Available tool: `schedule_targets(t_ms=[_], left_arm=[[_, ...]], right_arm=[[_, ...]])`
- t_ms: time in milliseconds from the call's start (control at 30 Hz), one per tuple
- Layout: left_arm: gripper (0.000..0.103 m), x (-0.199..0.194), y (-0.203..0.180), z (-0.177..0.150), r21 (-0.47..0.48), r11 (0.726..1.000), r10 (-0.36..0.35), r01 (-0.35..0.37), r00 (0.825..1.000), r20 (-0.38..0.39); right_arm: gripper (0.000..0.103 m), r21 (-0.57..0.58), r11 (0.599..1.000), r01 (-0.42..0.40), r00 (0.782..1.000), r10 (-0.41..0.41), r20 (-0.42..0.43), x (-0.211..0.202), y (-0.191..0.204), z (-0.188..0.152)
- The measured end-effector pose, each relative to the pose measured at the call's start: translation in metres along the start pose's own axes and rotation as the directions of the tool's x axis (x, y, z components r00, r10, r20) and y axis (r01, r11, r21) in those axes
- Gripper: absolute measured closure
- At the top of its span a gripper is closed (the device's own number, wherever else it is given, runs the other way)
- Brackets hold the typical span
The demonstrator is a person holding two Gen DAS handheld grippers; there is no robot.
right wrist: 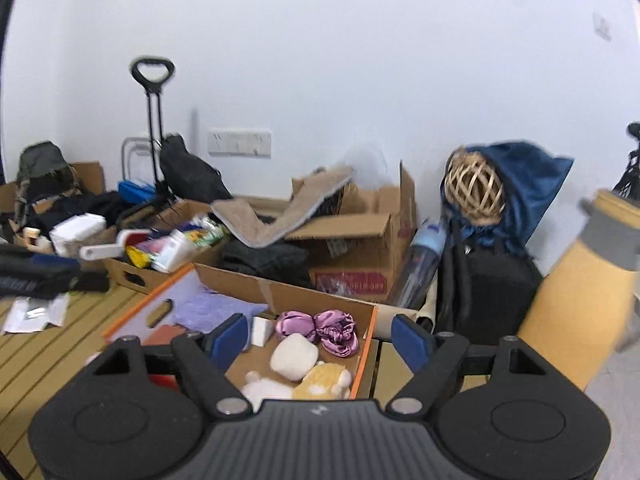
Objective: Organize soft objects
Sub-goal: 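Open both tools and withdraw them over the table, then grasp the clear iridescent bag with the left tool while the right grasps the white cloth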
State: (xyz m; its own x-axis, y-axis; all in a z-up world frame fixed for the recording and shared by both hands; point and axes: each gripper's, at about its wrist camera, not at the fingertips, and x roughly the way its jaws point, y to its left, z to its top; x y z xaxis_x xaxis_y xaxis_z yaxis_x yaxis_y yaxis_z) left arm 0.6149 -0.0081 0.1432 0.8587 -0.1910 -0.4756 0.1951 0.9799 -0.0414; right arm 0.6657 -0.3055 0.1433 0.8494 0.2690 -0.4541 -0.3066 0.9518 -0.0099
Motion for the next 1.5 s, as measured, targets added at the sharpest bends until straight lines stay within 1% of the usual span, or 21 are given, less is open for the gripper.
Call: schedule_targets(t_ms=[133, 167, 233, 300, 367, 433, 500, 567, 600, 667, 700, 767, 833, 933, 1033, 1167, 1233, 1300, 1367, 1433, 1500], left_arm=[[0.024, -0.074, -0.007, -0.044, 0.075, 0.997, 0.009, -0.016, 0.996, 0.09], [0.021, -0.095, -0.01, -0.058, 0.097, 0.995, 0.008, -0.02, 0.993, 0.117], [0.02, -0.128, -0.015, -0.082, 0.132, 0.991, 0.004, -0.026, 0.986, 0.165], [0.015, -0.161, -0.019, -0.112, 0.146, 0.989, -0.007, -0.025, 0.977, 0.215], [0.013, -0.187, -0.023, -0.14, 0.136, 0.99, -0.003, -0.031, 0.969, 0.246], [0.011, -0.209, -0.026, -0.166, 0.098, 0.994, 0.03, -0.057, 0.966, 0.256], [0.008, -0.228, -0.026, -0.187, 0.067, 0.993, 0.073, -0.093, 0.962, 0.263], [0.006, -0.243, -0.026, -0.204, 0.048, 0.991, 0.109, -0.126, 0.958, 0.265], [0.005, -0.251, -0.026, -0.212, 0.035, 0.99, 0.122, -0.136, 0.957, 0.264], [0.004, -0.26, -0.026, -0.222, 0.017, 0.991, 0.124, -0.133, 0.96, 0.251], [0.004, -0.262, -0.026, -0.225, 0.027, 0.992, 0.115, -0.126, 0.963, 0.246], [0.004, -0.264, -0.025, -0.228, 0.038, 0.992, 0.109, -0.122, 0.963, 0.246], [0.004, -0.26, -0.024, -0.226, 0.034, 0.992, 0.111, -0.123, 0.964, 0.243], [0.004, -0.252, -0.022, -0.229, 0.007, 0.993, 0.112, -0.117, 0.967, 0.229], [0.004, -0.231, -0.021, -0.233, -0.007, 0.994, 0.11, -0.111, 0.976, 0.188], [0.004, -0.193, -0.018, -0.237, -0.012, 0.995, 0.101, -0.1, 0.988, 0.115], [0.004, -0.169, -0.016, -0.239, -0.016, 0.994, 0.107, -0.106, 0.991, 0.074], [0.005, -0.15, -0.013, -0.238, -0.022, 0.994, 0.109, -0.108, 0.993, 0.052], [0.006, -0.128, -0.008, -0.232, -0.025, 0.993, 0.116, -0.115, 0.992, 0.044], [0.008, -0.109, -0.002, -0.222, -0.016, 0.993, 0.119, -0.118, 0.991, 0.06], [0.017, -0.082, 0.006, -0.21, -0.015, 0.989, 0.145, -0.145, 0.988, 0.059]], right_arm=[[0.024, -0.011, 0.999, -0.037, 0.998, 0.037, 0.05, -0.063, 0.018, -0.026], [0.024, -0.008, 0.999, -0.042, 0.997, 0.042, 0.06, -0.076, 0.023, -0.034], [0.024, -0.012, 0.998, -0.056, 0.994, 0.057, 0.089, -0.105, 0.035, -0.053], [0.021, -0.014, 0.998, -0.069, 0.991, 0.07, 0.116, -0.134, 0.048, -0.075], [0.018, -0.009, 0.996, -0.087, 0.985, 0.087, 0.146, -0.162, 0.058, -0.099], [0.017, 0.014, 0.996, -0.094, 0.981, 0.09, 0.171, -0.186, 0.067, -0.122], [0.016, 0.024, 0.997, -0.067, 0.981, 0.061, 0.184, -0.206, 0.077, -0.144], [0.011, 0.046, 0.998, -0.038, 0.979, 0.028, 0.201, -0.226, 0.088, -0.167], [0.01, 0.06, 0.998, -0.036, 0.979, 0.023, 0.203, -0.232, 0.093, -0.177], [0.01, 0.081, 0.996, -0.043, 0.979, 0.026, 0.203, -0.247, 0.103, -0.199], [0.01, 0.096, 0.994, -0.044, 0.981, 0.025, 0.195, -0.254, 0.109, -0.211], [0.01, 0.113, 0.993, -0.041, 0.982, 0.02, 0.187, -0.263, 0.118, -0.229], [0.01, 0.092, 0.994, -0.053, 0.985, 0.037, 0.168, -0.267, 0.125, -0.238], [0.01, 0.053, 0.998, -0.04, 0.987, 0.031, 0.155, -0.266, 0.131, -0.24], [0.01, 0.073, 0.997, -0.022, 0.988, 0.01, 0.152, -0.255, 0.128, -0.239], [0.01, 0.115, 0.993, -0.026, 0.993, 0.013, 0.114, -0.226, 0.121, -0.245], [0.01, 0.124, 0.992, -0.019, 0.997, 0.009, 0.081, -0.209, 0.119, -0.249], [0.01, 0.128, 0.992, -0.014, 0.999, 0.008, 0.048, -0.193, 0.116, -0.251], [0.011, 0.121, 0.993, -0.004, 1.0, 0.001, 0.023, -0.176, 0.109, -0.25], [0.012, 0.111, 0.994, 0.025, 1.0, -0.026, 0.01, -0.16, 0.1, -0.245], [0.017, 0.107, 0.993, 0.057, 0.998, -0.057, -0.003, -0.14, 0.086, -0.236]])
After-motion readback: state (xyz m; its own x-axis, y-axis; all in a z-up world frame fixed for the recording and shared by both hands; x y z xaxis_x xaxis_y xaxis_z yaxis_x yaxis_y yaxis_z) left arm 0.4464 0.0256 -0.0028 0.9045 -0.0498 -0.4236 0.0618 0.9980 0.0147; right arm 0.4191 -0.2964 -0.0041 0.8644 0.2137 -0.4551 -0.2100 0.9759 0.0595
